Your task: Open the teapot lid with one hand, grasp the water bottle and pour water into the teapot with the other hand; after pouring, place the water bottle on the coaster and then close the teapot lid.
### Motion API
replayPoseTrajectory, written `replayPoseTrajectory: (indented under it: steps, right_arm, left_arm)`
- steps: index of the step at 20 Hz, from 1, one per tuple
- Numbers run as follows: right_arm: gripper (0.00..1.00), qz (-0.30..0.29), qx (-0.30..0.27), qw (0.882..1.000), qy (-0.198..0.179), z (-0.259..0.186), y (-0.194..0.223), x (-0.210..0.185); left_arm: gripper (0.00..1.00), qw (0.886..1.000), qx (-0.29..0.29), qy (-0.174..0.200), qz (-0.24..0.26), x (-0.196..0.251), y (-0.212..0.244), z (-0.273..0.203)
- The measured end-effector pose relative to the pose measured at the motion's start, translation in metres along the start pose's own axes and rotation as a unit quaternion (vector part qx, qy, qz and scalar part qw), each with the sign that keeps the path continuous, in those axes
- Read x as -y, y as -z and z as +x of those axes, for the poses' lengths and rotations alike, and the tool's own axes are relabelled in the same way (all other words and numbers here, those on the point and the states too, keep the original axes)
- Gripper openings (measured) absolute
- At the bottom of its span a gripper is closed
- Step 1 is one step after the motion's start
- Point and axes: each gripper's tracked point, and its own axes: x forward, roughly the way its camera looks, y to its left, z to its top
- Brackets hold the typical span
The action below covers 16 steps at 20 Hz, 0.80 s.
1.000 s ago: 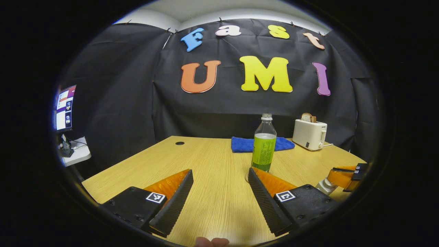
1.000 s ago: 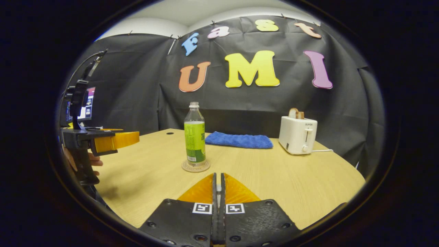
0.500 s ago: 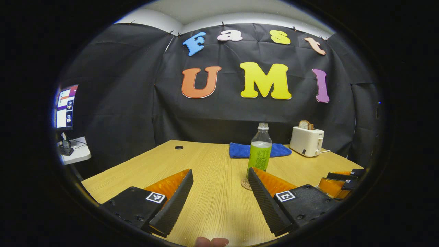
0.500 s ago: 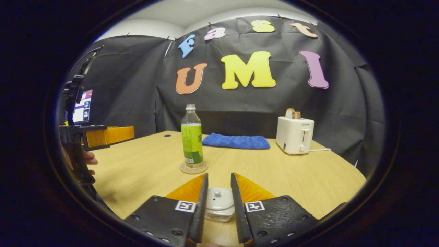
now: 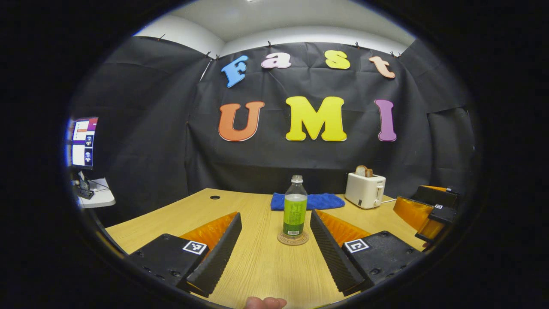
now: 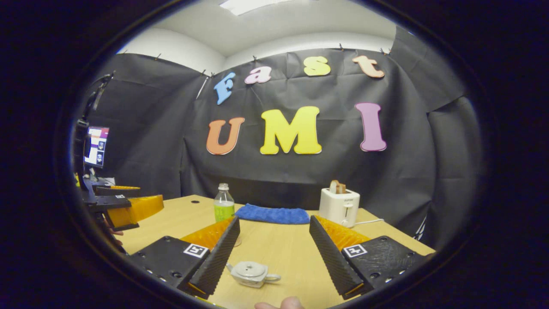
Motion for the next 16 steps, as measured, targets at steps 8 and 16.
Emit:
replayPoseTrajectory:
  steps: [8,16]
  right_arm:
    - [0.96,0.011,0.012,0.999,0.03,-0.029,-0.016,0.015]
    - [0.96,0.005,0.007,0.999,0.039,-0.03,-0.018,0.009]
  left_arm:
    - [1.0,1.0,0.011,0.016,0.011,0.027,-0.017,-0.022]
    - [1.0,1.0,0.022,0.009,0.017,0.014,-0.022,-0.022]
